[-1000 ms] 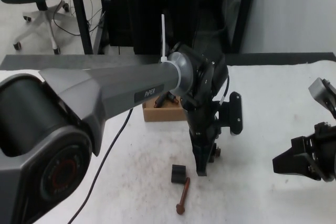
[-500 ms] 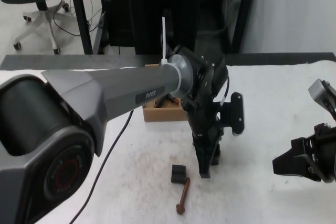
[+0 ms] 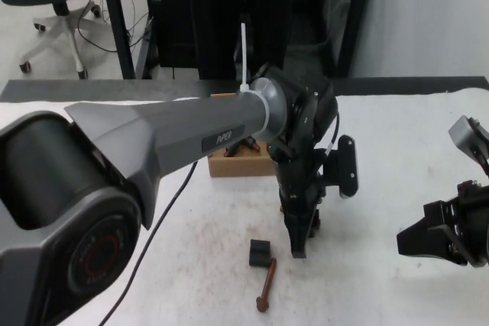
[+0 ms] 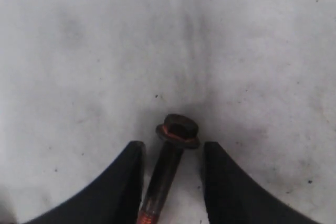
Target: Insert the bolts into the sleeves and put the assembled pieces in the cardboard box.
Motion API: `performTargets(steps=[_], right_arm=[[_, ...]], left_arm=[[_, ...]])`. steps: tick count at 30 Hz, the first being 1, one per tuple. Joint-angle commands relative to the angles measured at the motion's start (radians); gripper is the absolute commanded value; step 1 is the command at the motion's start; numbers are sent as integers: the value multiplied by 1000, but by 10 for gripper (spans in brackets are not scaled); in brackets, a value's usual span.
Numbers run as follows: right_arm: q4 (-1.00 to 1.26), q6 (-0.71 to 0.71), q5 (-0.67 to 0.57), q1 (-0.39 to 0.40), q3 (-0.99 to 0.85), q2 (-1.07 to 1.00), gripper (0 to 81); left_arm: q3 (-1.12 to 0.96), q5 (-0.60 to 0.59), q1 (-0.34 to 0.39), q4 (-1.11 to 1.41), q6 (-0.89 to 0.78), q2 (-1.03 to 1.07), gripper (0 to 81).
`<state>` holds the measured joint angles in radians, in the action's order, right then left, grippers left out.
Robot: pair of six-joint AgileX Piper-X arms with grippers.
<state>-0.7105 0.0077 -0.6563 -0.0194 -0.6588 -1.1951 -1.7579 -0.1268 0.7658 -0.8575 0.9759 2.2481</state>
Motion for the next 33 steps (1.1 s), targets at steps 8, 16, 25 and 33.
performTargets(steps=[8,16,25,33], right_arm=[[3,-2,-17,-4,0,3,3],[3,-2,-17,-4,0,3,3],[-5,-2,-17,-4,0,3,3],[-11,-2,-17,-2,0,3,3]], left_arm=[[-130,-33,-45,-53,-44,13,350],[-127,-78,-46,-132,-41,30,350],[-127,-125,-20,-129,-41,57,350],[-127,-61,-6,-119,-41,84,350]])
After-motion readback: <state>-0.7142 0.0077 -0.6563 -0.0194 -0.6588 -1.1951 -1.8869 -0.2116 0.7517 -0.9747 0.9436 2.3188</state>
